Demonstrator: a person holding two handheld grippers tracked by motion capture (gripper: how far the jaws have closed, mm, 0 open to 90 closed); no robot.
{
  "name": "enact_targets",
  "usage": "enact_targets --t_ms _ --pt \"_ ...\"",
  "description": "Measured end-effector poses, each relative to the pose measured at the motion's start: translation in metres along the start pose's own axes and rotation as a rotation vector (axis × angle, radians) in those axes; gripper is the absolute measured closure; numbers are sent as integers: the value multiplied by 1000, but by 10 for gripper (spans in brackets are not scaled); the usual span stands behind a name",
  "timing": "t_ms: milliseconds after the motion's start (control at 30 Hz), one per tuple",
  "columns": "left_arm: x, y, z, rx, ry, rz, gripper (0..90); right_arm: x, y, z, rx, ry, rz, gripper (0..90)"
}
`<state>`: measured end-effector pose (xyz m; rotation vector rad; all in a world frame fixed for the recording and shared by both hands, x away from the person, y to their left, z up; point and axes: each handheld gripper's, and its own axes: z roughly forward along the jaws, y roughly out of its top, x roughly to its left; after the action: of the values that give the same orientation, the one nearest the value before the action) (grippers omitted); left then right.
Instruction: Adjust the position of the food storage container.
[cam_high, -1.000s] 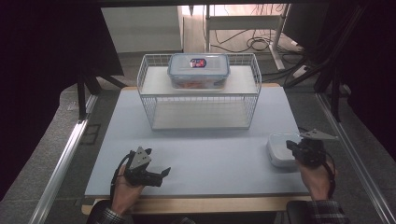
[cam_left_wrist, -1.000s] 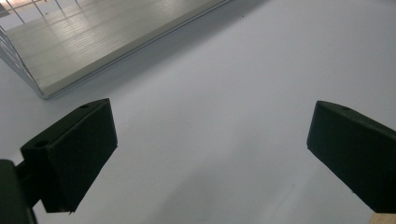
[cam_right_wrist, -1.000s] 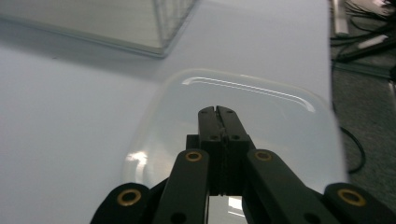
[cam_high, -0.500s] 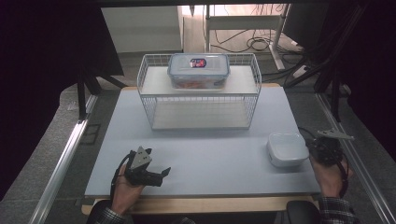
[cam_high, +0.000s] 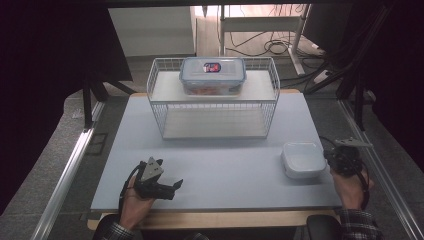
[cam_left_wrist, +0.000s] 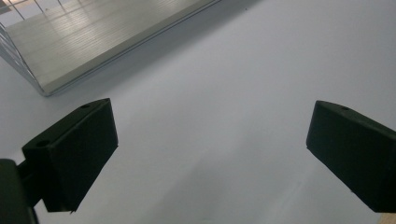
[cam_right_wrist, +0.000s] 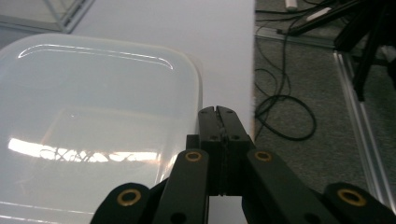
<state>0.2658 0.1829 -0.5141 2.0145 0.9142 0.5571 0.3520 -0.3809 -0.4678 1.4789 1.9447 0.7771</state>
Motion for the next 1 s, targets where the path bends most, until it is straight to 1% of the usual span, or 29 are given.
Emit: enact_targets --t_ms 400,667,1000 --pt "-1 0 1 5 0 7 19 28 6 7 2 116 -34 895" --pt "-2 1 2 11 1 12 20 54 11 12 7 199 -72 894" --pt "-3 1 3 16 2 20 20 87 17 17 11 276 -122 894"
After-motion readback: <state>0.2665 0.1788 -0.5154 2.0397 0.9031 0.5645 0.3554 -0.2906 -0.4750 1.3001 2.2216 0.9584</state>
